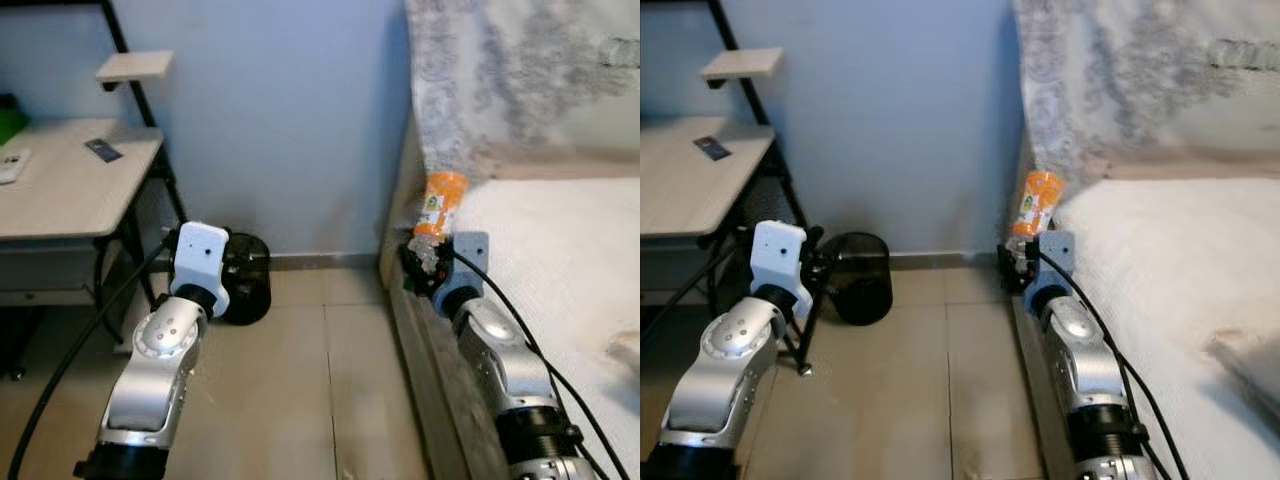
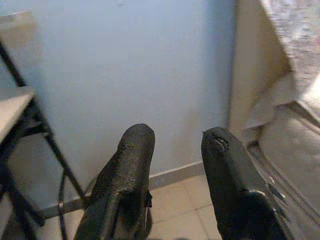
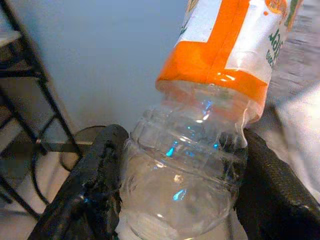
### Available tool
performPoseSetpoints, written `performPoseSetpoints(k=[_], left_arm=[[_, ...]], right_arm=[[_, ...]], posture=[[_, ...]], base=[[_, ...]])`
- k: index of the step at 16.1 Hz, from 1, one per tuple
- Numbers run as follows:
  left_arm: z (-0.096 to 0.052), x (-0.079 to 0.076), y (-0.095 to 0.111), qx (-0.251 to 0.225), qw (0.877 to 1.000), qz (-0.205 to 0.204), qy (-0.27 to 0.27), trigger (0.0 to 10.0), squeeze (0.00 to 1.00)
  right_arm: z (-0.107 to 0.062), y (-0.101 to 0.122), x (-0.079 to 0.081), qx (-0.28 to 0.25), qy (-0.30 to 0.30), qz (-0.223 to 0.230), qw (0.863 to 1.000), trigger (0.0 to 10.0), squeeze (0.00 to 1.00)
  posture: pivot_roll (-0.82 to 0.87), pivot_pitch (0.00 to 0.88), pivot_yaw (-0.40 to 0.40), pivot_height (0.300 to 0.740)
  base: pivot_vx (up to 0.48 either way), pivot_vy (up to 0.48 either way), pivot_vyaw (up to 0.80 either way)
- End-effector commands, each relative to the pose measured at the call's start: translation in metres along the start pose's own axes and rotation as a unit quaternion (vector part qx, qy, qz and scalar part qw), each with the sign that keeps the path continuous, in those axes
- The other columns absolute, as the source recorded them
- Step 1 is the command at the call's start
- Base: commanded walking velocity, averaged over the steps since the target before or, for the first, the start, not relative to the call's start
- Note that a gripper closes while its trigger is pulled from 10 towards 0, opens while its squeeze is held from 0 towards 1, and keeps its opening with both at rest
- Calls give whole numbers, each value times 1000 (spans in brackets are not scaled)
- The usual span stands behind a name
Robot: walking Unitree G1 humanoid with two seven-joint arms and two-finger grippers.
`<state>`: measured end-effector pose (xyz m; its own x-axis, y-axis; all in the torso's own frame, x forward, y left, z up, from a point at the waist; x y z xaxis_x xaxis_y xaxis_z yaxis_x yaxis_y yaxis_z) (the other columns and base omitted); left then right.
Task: Clean up the room
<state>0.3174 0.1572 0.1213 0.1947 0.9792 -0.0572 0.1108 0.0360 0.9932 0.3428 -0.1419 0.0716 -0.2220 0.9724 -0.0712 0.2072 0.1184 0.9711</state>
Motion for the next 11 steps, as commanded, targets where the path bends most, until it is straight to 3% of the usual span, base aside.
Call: performPoseSetpoints(k=[1, 11], left_arm=[[-3, 10, 3, -1, 1000, 10, 15, 10000, 0], [0, 7, 2, 2, 1000, 11, 9, 10000, 0]], right_arm=[[5, 8, 10, -13, 10, -5, 1000, 10000, 0], [9, 10, 3, -17, -7, -20, 1000, 10000, 0]], posture=[[81, 0, 13, 740], [77, 0, 16, 740]], base=[[401, 0, 0], [398, 0, 0]])
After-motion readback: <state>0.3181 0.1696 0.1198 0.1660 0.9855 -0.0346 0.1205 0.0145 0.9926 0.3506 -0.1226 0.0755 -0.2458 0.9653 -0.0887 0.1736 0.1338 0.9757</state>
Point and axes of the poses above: a point about 5 cm out from each wrist's last joint towards the gripper, its own z axis pointing out of the wrist towards the gripper, its own y axis along the axis of the wrist's last joint, x = y × z, the point moved 4 cm from there along z, pointing out of the wrist towards the gripper, and after that the axes turned 12 degrees about -z, right-handed, at the moved point
